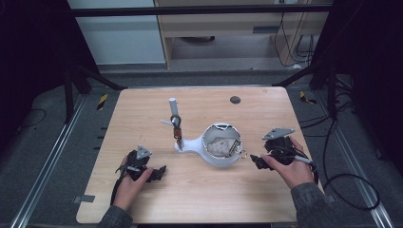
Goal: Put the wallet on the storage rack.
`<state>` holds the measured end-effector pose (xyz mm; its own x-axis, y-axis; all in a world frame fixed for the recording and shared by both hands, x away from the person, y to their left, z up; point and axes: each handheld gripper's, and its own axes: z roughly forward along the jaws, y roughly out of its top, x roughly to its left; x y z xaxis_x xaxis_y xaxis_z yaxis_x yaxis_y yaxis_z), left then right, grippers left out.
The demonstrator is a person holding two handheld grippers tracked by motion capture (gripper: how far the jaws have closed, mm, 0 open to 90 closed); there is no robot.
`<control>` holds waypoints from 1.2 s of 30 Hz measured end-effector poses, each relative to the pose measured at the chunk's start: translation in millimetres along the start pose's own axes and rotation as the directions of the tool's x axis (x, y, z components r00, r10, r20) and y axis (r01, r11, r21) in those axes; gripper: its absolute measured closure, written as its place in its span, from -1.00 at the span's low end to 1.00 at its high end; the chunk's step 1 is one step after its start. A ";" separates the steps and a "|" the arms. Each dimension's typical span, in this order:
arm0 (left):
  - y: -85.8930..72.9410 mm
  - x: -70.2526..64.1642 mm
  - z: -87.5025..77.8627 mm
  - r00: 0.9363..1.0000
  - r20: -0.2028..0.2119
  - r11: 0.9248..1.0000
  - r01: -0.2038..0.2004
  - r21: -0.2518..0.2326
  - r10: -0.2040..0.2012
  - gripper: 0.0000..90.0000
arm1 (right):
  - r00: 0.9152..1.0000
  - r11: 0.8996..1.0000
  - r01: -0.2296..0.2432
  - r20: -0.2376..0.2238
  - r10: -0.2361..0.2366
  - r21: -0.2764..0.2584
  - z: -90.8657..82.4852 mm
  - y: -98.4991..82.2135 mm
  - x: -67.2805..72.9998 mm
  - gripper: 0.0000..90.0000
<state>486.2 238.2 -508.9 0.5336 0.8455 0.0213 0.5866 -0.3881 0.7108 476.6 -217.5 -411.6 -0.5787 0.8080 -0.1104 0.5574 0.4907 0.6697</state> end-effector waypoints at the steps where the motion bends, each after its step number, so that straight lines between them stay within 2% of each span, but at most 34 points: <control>1: 0.0 0.0 0.0 1.000 0.000 1.000 0.000 0.000 0.000 -1.00 | 1.000 1.000 -0.008 0.001 0.008 0.004 0.1 -1.6 -0.5 -0.81; 5: 0.0 0.0 0.0 1.000 0.000 1.000 0.000 0.000 0.000 -1.00 | 1.000 1.000 -0.021 0.019 0.021 0.003 2.5 -9.6 -5.0 -0.79; 13: 0.0 0.0 0.0 1.000 0.000 1.000 0.000 0.000 0.000 -1.00 | 0.999 0.999 -0.036 0.010 0.036 -0.008 13.9 -25.5 -9.0 -0.74; 16: 0.0 0.0 0.0 1.000 0.000 1.000 0.000 0.000 0.000 -1.00 | 0.998 0.998 -0.056 -0.003 0.056 0.006 19.2 -28.7 -9.5 -0.74; 17: 0.0 0.0 0.0 1.000 0.000 1.000 0.000 0.000 0.000 -1.00 | 0.997 0.997 -0.075 -0.008 0.075 0.005 25.3 -32.2 -9.6 -0.74; 22: 0.0 0.0 0.0 1.000 0.000 1.000 0.000 -0.001 0.000 -1.00 | 0.996 0.996 -0.093 0.001 0.093 -0.008 32.9 -36.7 -10.2 -0.76; 27: 0.0 0.0 0.0 1.000 0.000 1.000 0.000 0.000 0.000 -1.00 | 0.983 0.983 -0.182 -0.024 0.181 -0.026 40.1 -40.9 -16.9 -0.79; 29: 0.0 0.0 0.0 1.000 0.000 1.000 0.000 0.000 0.000 -1.00 | 0.981 0.981 -0.194 -0.022 0.194 -0.026 41.9 -41.8 -18.8 -0.79; 31: 0.0 0.0 0.0 1.000 0.000 1.000 0.000 0.000 0.000 -1.00 | 0.976 0.976 -0.217 0.003 0.217 -0.016 48.6 -46.1 -25.3 -0.80; 36: 0.0 0.0 0.0 1.000 0.000 1.000 0.000 0.000 0.000 -1.00 | 0.972 0.973 -0.232 0.051 0.231 0.000 59.4 -52.0 -31.7 -0.81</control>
<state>486.2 238.2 -508.9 0.5334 0.8456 0.0212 0.5867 -0.3879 0.7108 501.3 -249.3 -486.6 -0.4029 0.9152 0.0103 0.6764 0.2902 0.6769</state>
